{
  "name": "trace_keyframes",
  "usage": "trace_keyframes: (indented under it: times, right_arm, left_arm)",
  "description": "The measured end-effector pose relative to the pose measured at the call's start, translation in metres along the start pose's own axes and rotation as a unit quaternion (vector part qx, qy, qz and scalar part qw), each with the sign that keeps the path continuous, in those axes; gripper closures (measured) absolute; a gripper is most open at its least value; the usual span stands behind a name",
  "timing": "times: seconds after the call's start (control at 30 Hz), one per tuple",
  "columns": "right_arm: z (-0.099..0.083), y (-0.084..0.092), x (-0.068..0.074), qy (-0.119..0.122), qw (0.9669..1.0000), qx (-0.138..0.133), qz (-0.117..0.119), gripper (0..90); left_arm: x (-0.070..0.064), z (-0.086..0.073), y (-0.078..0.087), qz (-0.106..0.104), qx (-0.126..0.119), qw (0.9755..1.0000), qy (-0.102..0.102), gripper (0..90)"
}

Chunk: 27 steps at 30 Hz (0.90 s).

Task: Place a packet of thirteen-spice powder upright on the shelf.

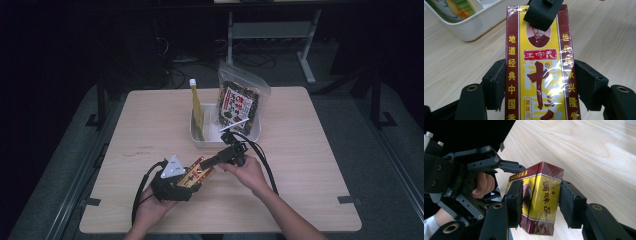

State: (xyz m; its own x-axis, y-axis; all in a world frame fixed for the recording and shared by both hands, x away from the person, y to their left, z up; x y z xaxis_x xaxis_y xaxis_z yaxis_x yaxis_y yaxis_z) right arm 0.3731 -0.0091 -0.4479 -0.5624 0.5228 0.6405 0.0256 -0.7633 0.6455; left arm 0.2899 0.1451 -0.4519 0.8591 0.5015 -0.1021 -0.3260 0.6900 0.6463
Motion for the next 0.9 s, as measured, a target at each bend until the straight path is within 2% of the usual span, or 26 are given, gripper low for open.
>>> trace_keyframes:
  times: [0.13,0.23,0.4,0.53,0.63,0.77,0.8,0.83,0.9]
  right_arm:
    - [0.001,0.001,0.002,-0.008,1.0000,0.002,0.004,57.6]
    - [0.002,0.004,0.006,-0.028,0.9993,0.002,0.025,63.1]
    - [0.003,0.006,0.009,-0.030,0.9995,0.005,0.013,64.8]
    - [0.006,0.009,0.014,-0.028,0.9996,0.003,-0.004,67.3]
    - [0.007,0.011,0.017,-0.023,0.9996,0.003,-0.013,68.0]
    - [0.011,0.018,0.021,-0.017,0.9988,0.001,-0.046,68.1]
    - [0.011,0.018,0.021,-0.017,0.9988,0.001,-0.046,68.1]
    - [0.012,0.023,0.022,-0.012,0.9979,-0.010,-0.063,68.1]
    - [0.013,0.031,0.022,-0.009,0.9968,-0.015,-0.078,68.1]
  left_arm:
    - [0.001,0.000,0.001,0.000,-0.003,1.0000,0.000,32.0]
    - [0.002,-0.001,0.001,0.000,-0.004,1.0000,0.001,32.1]
    - [0.001,0.000,-0.001,0.007,-0.004,0.9999,-0.008,32.0]
    - [0.002,0.001,0.000,0.013,-0.004,0.9998,-0.014,31.4]
    - [0.002,0.002,0.000,0.005,-0.007,1.0000,-0.004,29.8]
    - [0.004,0.002,0.003,0.010,-0.013,0.9999,-0.002,25.6]
    - [0.004,0.002,0.003,0.010,-0.013,0.9999,-0.002,25.5]
    - [0.005,0.002,0.006,0.013,-0.015,0.9998,0.000,25.2]
    - [0.006,0.002,0.007,0.013,-0.018,0.9998,0.003,24.9]
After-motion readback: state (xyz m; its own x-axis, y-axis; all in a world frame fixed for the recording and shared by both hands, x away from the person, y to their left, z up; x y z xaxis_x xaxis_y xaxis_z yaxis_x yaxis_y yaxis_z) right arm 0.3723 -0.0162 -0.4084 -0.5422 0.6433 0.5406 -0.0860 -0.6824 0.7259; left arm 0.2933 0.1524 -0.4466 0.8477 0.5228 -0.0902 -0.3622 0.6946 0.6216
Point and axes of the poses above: each handheld gripper's, and its own axes: y roughly backward along the jaws, z roughly out of its top, x roughly to its left, the point moved 5 cm from there along -y, roughly forward along the jaws, and after that the axes turned 9 degrees about -z, right-handed, at the moved point
